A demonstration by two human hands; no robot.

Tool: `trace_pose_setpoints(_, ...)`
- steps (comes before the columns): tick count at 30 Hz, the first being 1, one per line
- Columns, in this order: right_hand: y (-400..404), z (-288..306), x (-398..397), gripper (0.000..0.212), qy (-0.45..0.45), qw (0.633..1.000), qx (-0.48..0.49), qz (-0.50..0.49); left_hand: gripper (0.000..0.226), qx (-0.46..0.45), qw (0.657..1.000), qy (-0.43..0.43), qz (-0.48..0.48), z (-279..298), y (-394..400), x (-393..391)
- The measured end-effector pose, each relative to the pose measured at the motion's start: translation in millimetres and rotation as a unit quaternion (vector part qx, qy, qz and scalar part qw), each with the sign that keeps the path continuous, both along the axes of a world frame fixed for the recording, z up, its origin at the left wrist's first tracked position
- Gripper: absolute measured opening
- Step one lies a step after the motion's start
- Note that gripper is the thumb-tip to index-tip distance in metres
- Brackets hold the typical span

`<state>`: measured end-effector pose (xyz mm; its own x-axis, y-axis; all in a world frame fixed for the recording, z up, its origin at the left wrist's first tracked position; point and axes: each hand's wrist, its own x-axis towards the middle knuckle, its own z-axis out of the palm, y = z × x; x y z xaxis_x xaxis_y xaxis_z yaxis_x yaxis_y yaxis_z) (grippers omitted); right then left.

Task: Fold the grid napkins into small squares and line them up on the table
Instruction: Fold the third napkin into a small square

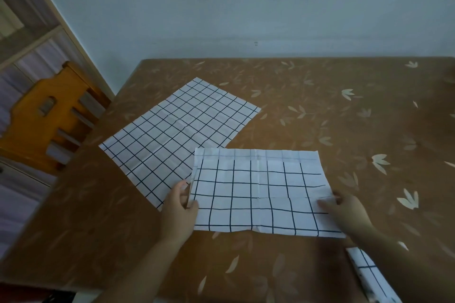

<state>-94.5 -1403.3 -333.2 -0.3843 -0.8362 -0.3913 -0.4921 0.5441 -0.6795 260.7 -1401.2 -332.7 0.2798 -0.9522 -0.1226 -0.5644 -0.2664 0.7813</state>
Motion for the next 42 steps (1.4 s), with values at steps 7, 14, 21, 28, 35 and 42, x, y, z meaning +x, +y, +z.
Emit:
trace_pose_setpoints(7, 14.6, -5.7, 39.3, 0.05, 0.234, 0.957, -0.15, 0.079, 0.057, -0.002, 0.875, -0.351, -0.334, -35.4, 13.9, -54.3)
trace_pose_setpoints(14, 34.8, -40.5, 74.4, 0.056, 0.334, 0.865, -0.132, 0.351, 0.069, 0.048, 0.869, -0.357, -0.339, -49.5, 0.4, -62.9)
trace_pose_setpoints(21, 22.8, -51.0, 76.4, 0.062, 0.349, 0.875, -0.068, 0.327, 0.069, 0.053, 0.868, -0.369, -0.327, -43.3, -15.3, -61.9)
trace_pose_setpoints(28, 22.8, -51.2, 76.1, 0.066, 0.345, 0.886, -0.033, 0.308, 0.067, 0.049, 0.865, -0.371, -0.333, -46.2, -25.8, -62.0)
trace_pose_setpoints(35, 23.1, -51.9, 77.2, 0.074, 0.336, 0.893, -0.038, 0.296, 0.066, 0.037, 0.868, -0.368, -0.333, -49.2, -29.6, -60.1)
trace_pose_setpoints(42, 22.9, -47.9, 83.9, 0.079, 0.308, 0.911, -0.053, 0.269, 0.071, 0.039, 0.861, -0.376, -0.341, -50.6, -37.3, -51.7)
